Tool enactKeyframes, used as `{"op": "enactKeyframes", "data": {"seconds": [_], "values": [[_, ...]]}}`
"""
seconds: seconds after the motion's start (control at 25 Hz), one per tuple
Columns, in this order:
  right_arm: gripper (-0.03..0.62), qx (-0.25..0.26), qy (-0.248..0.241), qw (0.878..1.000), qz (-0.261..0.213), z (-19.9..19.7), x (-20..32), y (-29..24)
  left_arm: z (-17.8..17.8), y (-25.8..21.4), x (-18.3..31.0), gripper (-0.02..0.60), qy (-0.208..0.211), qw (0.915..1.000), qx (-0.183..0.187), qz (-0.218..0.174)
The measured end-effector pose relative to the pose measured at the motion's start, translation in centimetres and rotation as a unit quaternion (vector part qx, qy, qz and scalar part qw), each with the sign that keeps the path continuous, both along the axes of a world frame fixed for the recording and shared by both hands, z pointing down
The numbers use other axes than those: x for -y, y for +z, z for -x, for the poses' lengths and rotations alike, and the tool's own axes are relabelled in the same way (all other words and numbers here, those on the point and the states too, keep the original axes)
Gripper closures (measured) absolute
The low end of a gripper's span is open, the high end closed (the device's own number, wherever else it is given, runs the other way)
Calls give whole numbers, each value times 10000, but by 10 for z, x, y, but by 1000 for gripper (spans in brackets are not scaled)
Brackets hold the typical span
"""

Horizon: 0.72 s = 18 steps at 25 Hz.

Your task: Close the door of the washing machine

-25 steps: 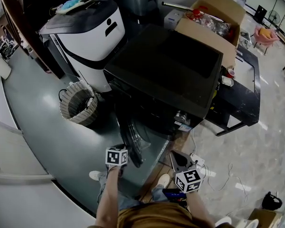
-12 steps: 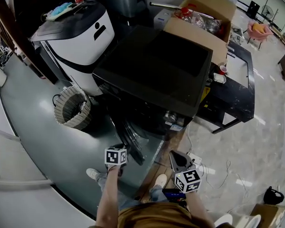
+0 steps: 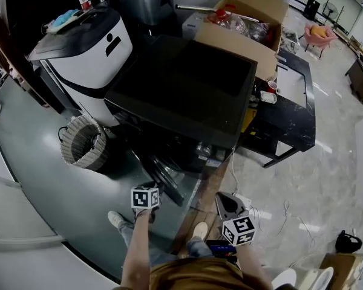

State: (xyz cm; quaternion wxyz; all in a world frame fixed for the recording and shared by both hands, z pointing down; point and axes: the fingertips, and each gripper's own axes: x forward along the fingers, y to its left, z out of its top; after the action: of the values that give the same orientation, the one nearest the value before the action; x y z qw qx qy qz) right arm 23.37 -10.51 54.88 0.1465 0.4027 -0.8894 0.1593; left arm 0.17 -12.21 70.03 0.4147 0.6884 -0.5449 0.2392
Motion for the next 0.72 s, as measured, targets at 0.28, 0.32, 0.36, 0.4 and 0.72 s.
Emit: {"op": "enactKeyframes", "data": {"seconds": [0.28,0.32,0.36,0.4,0.72], "values": [[583,-77,123,9999,12,-10,1,3,-11,0,16,409,43,9999,-142,-39],[583,-79,118,9999,12,-10,1,3,-13,-1,18,408,54,9999,-156,-47],[582,-87,103,9999,11,-10,1,4,-14,-1,20,408,63,9998,-165,-57],[583,-99,81,9999,10,-11,0,4,-15,-1,21,408,69,9998,-167,-72],[582,-142,178,9997,8,-23,5,5,-26,-1,33,408,87,9997,-209,-122]]}}
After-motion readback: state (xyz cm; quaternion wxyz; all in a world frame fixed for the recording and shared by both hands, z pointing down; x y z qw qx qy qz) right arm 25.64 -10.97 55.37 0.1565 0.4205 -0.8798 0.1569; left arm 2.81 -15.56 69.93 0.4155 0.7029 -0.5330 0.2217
